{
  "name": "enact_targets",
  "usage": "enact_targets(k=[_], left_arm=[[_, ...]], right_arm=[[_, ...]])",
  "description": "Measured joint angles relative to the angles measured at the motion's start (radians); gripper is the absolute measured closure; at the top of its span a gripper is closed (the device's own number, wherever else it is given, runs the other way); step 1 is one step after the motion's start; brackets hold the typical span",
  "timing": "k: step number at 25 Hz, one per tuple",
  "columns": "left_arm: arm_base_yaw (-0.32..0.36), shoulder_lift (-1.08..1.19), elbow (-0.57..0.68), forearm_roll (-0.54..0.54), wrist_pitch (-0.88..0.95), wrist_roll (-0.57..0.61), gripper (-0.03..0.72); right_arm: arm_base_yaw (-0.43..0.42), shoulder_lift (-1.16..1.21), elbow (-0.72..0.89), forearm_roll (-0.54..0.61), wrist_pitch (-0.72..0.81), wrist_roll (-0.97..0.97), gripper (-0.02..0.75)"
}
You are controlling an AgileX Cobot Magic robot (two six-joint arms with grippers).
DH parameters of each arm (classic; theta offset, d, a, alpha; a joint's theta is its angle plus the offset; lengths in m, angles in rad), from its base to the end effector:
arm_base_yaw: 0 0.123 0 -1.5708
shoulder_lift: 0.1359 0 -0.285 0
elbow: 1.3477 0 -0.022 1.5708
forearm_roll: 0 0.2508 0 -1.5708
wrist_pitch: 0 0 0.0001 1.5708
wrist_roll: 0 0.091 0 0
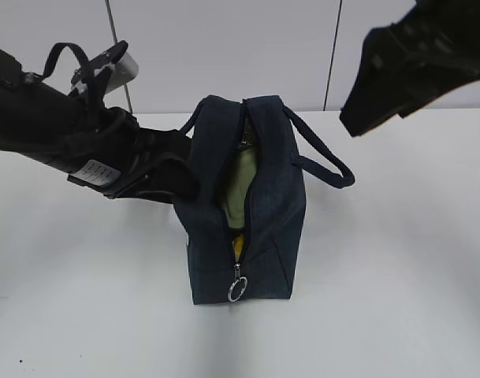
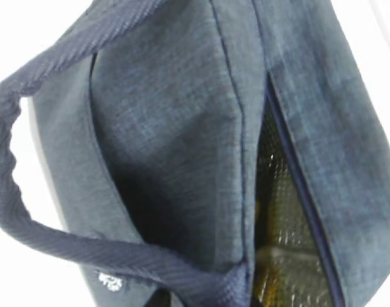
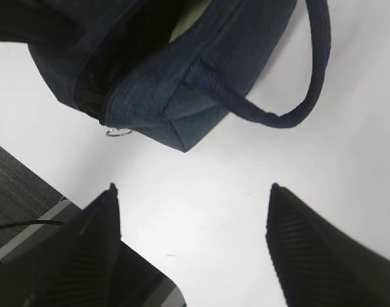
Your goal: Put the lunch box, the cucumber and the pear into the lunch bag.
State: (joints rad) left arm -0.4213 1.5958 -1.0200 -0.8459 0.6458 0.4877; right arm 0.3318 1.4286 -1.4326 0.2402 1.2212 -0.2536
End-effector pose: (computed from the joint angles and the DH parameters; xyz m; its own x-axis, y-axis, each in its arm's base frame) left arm 0.2793 -0.1702 0.2398 -0.8680 0.1507 -0.4732 0.4044 0.7676 -0.4972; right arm 0.2623 0.1119 0.3728 -0.7697 -0.4395 -0.4630 -0.5475 0.8275 0.1247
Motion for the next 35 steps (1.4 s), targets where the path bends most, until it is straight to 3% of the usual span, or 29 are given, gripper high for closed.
enact_targets(k=[8, 19, 24, 27, 35], left_arm=[[0.000, -0.002, -0.002, 0.040, 0.053, 0.036, 0.457], [0.000, -0.002, -0.003, 0.049, 0.118, 0.123, 0.451], [0.000, -0.002, -0.003, 0.017, 0.120, 0.127, 0.449], [0.000, -0.002, -0.003, -0.018, 0.093, 0.130, 0.443], [0.000, -0.002, -0.003, -0.090, 0.040, 0.144, 0.293]], right_arm=[[0.000, -0.162, 0.372, 0.155, -0.234, -0.127, 0.195], [0.000, -0.248, 0.759, 0.643, -0.453, -0.654, 0.239], [0.000, -0.248, 0.849, 0.932, -0.475, -0.987, 0.240], [0.000, -0.246, 0.862, 1.047, -0.486, -1.086, 0.241], [0.000, -0.183, 0.862, 1.120, -0.498, -1.161, 0.244]])
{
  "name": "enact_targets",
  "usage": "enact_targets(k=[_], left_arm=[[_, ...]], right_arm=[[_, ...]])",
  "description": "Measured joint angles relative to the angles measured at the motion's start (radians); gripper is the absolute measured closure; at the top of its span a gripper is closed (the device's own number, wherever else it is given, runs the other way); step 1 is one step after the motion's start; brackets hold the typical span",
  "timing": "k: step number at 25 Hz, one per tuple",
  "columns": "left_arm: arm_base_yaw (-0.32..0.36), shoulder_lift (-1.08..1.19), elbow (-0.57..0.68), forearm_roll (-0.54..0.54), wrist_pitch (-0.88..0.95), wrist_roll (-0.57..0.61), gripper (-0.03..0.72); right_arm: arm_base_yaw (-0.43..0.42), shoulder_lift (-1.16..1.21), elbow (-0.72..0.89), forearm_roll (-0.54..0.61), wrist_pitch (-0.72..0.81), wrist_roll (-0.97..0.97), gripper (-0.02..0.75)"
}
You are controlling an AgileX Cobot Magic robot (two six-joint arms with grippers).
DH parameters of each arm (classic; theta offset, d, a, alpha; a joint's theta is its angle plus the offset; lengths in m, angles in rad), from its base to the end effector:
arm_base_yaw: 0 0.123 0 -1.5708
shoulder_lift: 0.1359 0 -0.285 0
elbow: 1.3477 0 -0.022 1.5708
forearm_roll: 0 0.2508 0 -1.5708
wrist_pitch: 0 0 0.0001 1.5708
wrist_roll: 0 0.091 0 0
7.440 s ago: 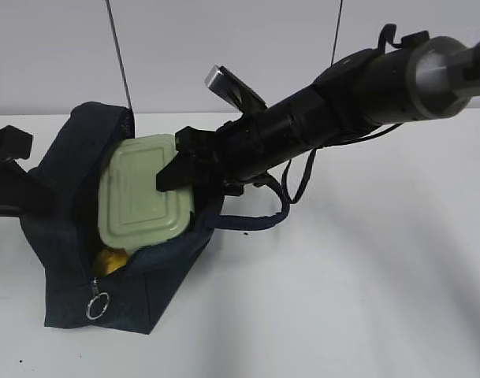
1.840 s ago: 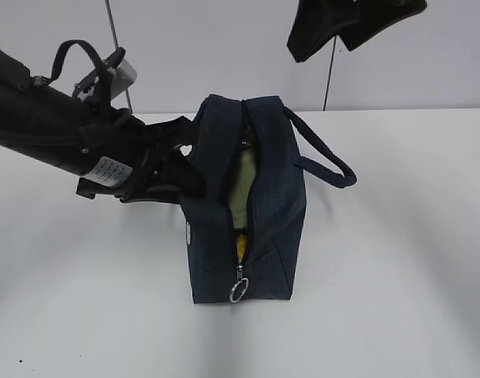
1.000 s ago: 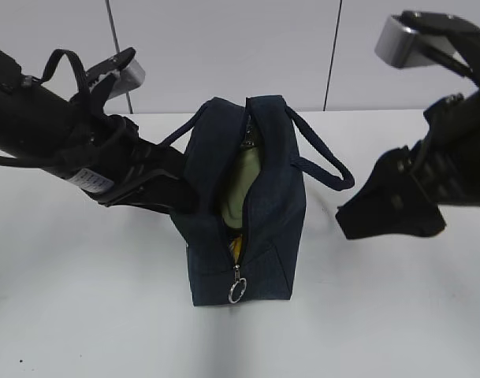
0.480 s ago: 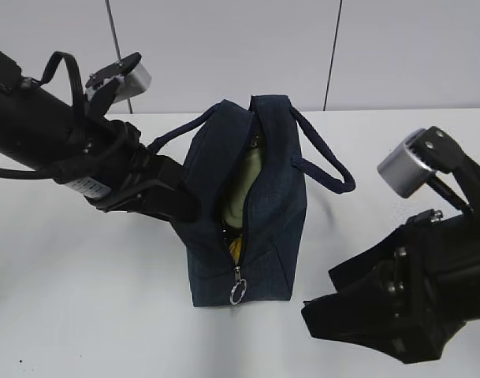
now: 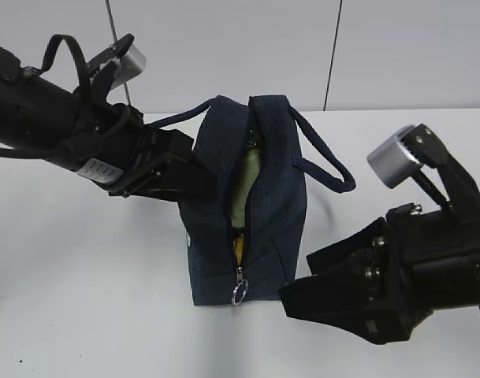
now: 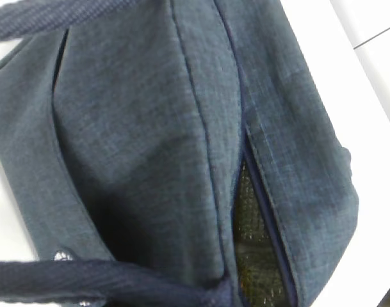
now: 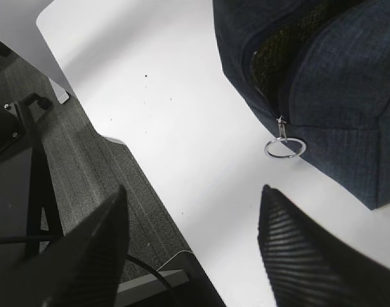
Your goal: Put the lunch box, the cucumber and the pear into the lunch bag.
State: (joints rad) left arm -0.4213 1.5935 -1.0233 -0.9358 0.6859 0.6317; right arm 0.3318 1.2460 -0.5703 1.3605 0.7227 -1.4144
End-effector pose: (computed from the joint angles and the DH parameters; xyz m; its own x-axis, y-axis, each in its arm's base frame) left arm 0.2764 -0.1748 0.2444 -0.8340 0.2066 -0.5117 0.4880 0.7090 -0.5090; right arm 0.1860 0.1264 0.2337 -0.5709 -0.2939 -0.7666 -0.7616 0.5383 0.3607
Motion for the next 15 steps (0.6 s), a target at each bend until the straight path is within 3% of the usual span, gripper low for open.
enact_targets(k=[11, 15], left_arm=[[0.000, 0.000, -0.001, 0.092, 0.101, 0.058, 0.263], [-0.001, 0.000, -0.001, 0.095, 0.087, 0.058, 0.319]], right_arm=[[0.000, 0.020, 0.000, 0.017, 0.000, -0.002, 0.244], [0.000, 0.020, 0.000, 0.068, 0.000, -0.004, 0.245]])
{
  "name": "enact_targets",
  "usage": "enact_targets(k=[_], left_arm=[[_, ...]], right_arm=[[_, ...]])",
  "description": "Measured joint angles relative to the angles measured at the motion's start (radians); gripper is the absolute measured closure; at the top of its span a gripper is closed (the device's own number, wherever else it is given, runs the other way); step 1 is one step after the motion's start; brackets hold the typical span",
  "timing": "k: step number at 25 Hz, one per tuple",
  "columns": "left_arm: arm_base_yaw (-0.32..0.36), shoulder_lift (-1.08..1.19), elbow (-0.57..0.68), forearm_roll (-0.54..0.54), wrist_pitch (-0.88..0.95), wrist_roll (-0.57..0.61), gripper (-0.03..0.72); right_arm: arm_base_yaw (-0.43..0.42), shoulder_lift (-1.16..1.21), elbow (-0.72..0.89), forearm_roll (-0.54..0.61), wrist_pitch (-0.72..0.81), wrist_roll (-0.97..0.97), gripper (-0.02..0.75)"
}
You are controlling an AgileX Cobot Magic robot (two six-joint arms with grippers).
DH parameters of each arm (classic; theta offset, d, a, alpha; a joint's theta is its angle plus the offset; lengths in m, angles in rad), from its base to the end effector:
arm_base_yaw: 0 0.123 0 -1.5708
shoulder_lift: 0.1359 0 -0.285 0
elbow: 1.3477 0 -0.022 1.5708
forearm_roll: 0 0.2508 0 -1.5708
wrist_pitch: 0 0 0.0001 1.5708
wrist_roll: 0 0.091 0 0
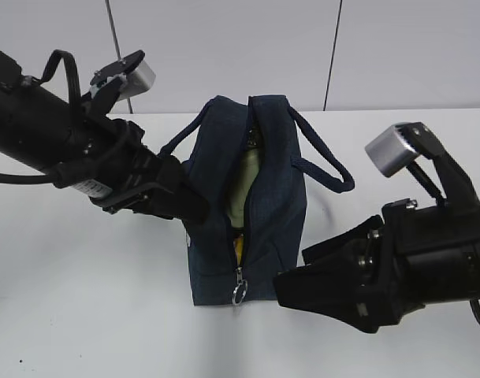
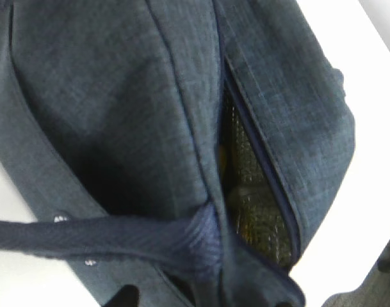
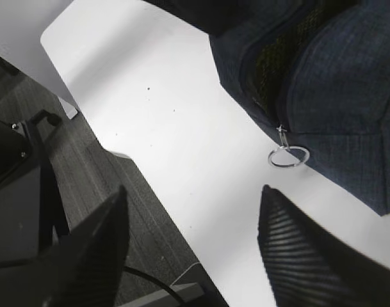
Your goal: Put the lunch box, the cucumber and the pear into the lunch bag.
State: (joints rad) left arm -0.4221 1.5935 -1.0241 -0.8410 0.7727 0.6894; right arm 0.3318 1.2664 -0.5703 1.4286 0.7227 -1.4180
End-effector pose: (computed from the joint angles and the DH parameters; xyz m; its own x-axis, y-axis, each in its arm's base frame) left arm 0.2683 -0.1725 0.2399 -0.7867 0.3668 -0.4966 0.5939 0.6694 -0.4464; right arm 0.1900 0.1286 0.2326 -0.6071 -0.2378 -0.7582 -0.7284 0.5480 0.4113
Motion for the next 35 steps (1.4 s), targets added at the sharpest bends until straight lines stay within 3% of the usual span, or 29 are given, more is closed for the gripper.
enact_targets(k=[5, 12, 19, 29, 35], left_arm=[[-0.001, 0.001, 0.000, -0.059, -0.027, 0.047, 0.471], [-0.001, 0.009, 0.000, -0.105, -0.034, 0.079, 0.679], [-0.001, 0.011, 0.000, -0.173, -0.043, 0.112, 0.700], [-0.001, 0.030, 0.000, -0.191, -0.043, 0.116, 0.703], [-0.001, 0.030, 0.000, -0.191, -0.043, 0.117, 0.703]], right_arm=[[0.000, 0.000, 0.000, 0.028, -0.002, -0.018, 0.246], [0.000, 0.060, 0.000, 0.032, 0.012, -0.214, 0.273], [0.000, 0.177, 0.000, 0.069, 0.053, -0.395, 0.293], [0.000, 0.352, 0.000, 0.315, 0.053, -0.795, 0.332], [0.000, 0.453, -0.016, 0.356, 0.051, -0.864, 0.332]])
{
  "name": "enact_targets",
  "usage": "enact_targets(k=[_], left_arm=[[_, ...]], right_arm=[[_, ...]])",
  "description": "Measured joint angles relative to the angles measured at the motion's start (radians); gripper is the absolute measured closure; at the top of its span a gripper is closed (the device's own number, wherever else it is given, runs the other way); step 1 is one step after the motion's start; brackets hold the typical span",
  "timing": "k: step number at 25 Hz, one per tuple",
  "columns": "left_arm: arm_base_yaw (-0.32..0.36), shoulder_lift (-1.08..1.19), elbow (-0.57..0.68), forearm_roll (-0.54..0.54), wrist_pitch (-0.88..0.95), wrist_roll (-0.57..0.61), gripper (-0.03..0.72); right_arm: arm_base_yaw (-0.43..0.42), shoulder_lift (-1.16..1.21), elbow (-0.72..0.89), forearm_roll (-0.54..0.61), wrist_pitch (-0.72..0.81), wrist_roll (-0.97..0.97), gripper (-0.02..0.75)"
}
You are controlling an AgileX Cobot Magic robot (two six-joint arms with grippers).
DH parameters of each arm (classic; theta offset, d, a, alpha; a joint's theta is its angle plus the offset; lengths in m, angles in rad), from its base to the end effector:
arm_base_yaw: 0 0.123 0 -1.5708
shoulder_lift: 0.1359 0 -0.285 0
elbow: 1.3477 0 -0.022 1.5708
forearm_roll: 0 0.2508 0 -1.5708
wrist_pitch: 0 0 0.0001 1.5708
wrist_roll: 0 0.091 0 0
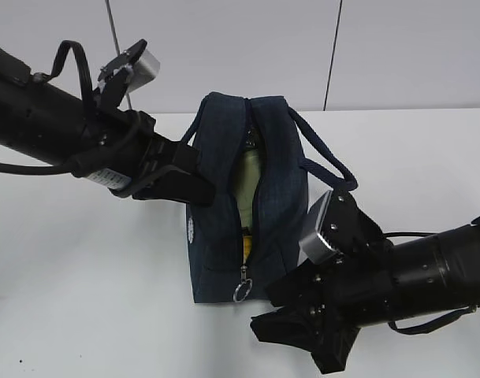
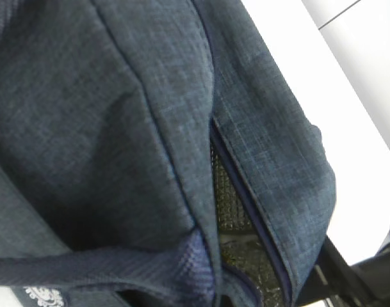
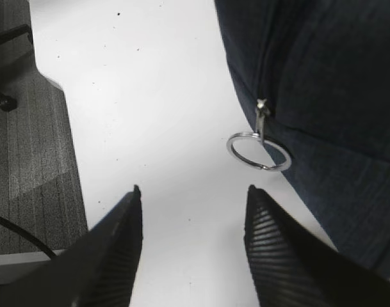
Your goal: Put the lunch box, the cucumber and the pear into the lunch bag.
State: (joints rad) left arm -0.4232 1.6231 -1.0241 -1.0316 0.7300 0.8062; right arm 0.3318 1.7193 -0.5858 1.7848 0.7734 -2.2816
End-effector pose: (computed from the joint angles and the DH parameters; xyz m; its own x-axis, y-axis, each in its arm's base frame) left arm 0.2763 -0.1816 0.2389 -0.7914 0.2774 -0.5448 0.5761 0.6365 -0.5129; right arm 0.2340 0.1464 0.1409 -0.3752 -0.4416 -0.8150 -0.8959 0.3983 0.1966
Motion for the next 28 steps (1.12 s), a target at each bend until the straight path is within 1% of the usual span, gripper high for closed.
enact_targets(k=[12, 18, 28], left_arm=[[0.000, 0.000, 0.000, 0.000, 0.000, 0.000, 0.703], [0.000, 0.000, 0.000, 0.000, 0.000, 0.003, 0.703], [0.000, 0.000, 0.000, 0.000, 0.000, 0.003, 0.703]], right_arm=[[0.000, 0.129, -0.100, 0.008, 0.003, -0.008, 0.332], [0.000, 0.143, -0.145, 0.008, 0.003, -0.008, 0.332], [0.000, 0.179, -0.159, 0.008, 0.008, -0.010, 0.328]])
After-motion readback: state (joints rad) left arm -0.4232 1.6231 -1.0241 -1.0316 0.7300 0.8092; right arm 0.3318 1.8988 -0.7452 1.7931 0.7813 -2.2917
